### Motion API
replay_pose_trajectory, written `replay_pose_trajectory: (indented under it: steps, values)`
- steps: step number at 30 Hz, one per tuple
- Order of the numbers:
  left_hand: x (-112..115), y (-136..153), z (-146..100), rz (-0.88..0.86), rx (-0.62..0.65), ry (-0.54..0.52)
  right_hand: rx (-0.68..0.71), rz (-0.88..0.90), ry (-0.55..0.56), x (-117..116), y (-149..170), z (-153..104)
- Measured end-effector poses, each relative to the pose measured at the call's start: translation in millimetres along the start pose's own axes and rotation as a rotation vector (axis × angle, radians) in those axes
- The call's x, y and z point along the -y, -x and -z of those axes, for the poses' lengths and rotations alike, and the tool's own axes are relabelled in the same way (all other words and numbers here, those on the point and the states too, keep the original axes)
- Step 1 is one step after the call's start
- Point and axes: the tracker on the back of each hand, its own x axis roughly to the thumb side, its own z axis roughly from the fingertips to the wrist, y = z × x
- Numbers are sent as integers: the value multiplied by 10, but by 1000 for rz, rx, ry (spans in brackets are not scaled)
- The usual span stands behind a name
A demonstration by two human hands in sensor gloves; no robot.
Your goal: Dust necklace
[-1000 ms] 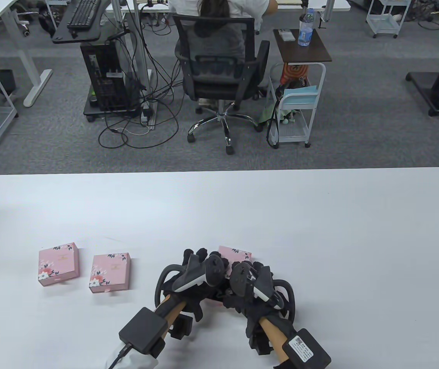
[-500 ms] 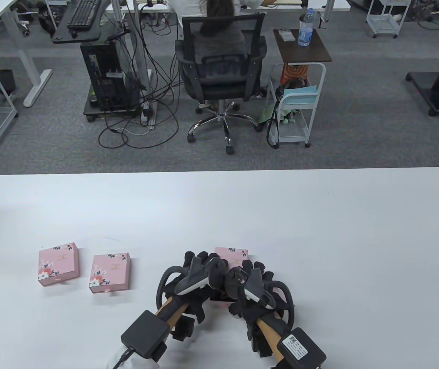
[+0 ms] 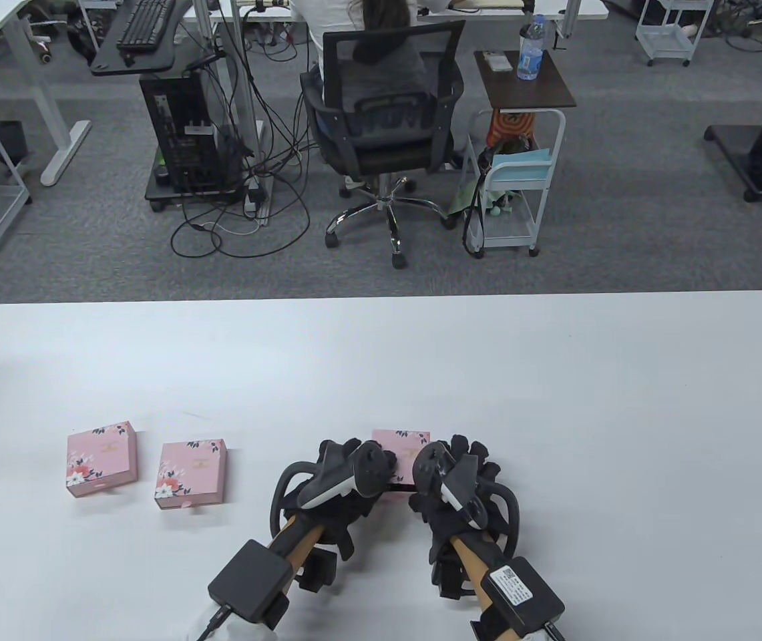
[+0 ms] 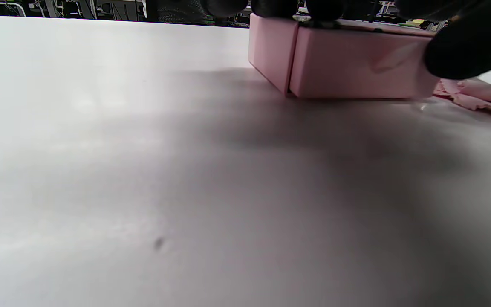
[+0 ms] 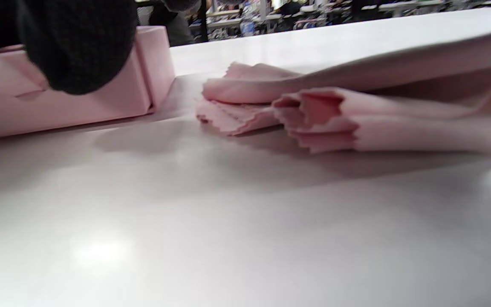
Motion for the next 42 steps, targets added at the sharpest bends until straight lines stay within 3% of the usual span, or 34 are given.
replay_pose_trajectory:
  steps: [12, 17, 22, 31, 42]
  values:
    - [-91, 19, 12, -3, 0, 38, 33, 57, -33, 97, 30, -16]
    - [-182, 100, -95, 19, 22, -47, 115, 91, -47, 140, -25, -86]
    - [-298, 284, -342, 142, 37, -197, 186, 82, -72, 118, -176, -118]
    - [-344, 708, -881, 273, -26, -398, 112, -10, -139, 35, -522, 28]
    - [-212, 1087, -1075, 263, -99, -446, 82, -95, -202, -143, -775, 123]
